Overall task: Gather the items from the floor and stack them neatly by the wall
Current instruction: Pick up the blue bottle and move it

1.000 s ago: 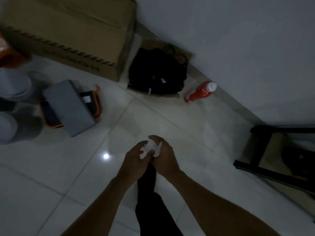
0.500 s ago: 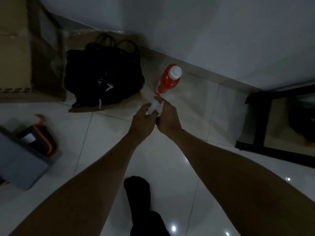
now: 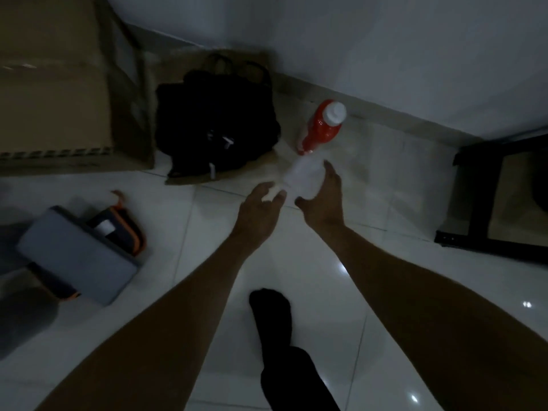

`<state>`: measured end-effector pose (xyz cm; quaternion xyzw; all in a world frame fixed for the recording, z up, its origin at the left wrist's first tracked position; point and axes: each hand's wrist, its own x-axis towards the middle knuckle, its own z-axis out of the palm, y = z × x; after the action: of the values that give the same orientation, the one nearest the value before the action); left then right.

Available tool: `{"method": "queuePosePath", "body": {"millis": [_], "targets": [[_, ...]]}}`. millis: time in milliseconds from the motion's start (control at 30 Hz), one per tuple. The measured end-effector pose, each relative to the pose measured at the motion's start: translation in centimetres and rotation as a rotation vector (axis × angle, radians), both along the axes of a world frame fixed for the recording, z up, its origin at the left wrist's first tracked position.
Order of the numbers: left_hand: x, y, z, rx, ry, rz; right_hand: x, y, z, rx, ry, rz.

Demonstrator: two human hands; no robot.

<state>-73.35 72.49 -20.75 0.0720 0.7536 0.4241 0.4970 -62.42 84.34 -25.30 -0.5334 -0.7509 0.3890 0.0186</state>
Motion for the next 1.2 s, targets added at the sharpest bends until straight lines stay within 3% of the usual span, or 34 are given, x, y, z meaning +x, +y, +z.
{"method": "queuePosePath", "body": {"millis": [167,433,633,833,1033,1200], "targets": [[-1.6,-10.3,5.1,0.053,0.005,0.042,-1.7,-9.0,8.7,-0.144,0.004,-0.115],[-6.3,-27.4,11.7,0.082,0.150,0.251,-9.3,-28.8,17.1,-0.225,0.193,0.222],[-9.4,-42.1,16.4,0.066,0.270,0.566,-15.1,-44.3,20.8,-0.252,0.319,0.439],[-8.8,-57.8,19.5,0.063,0.336,1.000,-17.7,-59.4,20.8,-0.323,0.289,0.746],[-6.4,-74.3,18.3,-0.044,0.418,1.328,-18.3,-74.5,18.7,-0.425,0.225,0.935],[-3.2,-86.0,13.2,-0.270,0.478,1.349,-17.8,-85.5,14.4,-0.470,0.046,1.134]]}}
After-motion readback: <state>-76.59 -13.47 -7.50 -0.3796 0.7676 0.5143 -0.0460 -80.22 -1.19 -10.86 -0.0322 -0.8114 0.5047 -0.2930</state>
